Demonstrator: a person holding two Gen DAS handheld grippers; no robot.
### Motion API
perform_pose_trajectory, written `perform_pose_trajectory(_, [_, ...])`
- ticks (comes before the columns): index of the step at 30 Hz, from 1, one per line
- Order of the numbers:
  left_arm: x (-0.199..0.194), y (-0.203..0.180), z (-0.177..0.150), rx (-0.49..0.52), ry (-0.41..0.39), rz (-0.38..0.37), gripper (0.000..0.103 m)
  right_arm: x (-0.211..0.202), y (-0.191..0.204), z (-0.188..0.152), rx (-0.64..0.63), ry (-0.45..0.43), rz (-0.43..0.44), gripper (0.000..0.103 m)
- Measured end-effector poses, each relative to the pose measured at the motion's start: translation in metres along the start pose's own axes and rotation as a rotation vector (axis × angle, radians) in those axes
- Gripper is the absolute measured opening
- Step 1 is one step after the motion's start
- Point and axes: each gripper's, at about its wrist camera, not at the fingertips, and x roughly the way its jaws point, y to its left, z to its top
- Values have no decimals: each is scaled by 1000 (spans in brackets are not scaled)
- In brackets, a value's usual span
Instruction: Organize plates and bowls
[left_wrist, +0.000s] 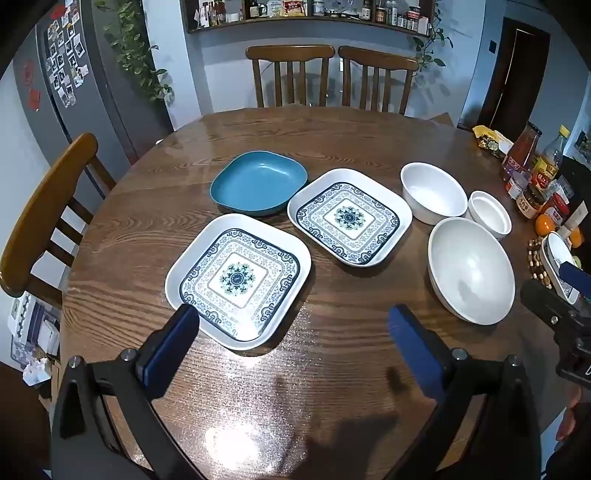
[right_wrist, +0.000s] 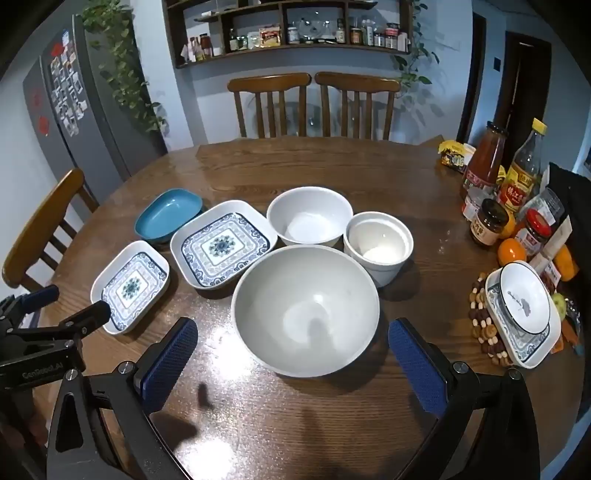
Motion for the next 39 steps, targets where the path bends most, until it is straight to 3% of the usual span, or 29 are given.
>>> perform_pose_trajectory(4, [2,-8,4,9,-1,25,102,0,2,-1,-1,-1,1,103])
perform_pose_trajectory(11, [-5,-1,-1,27,-27,-7,102,0,9,0,-3,-2,-11,103])
perform_pose_trajectory(39, [-13,0,-1,42,-59,-9,102,-3,14,-2,-15,-11,-7,103])
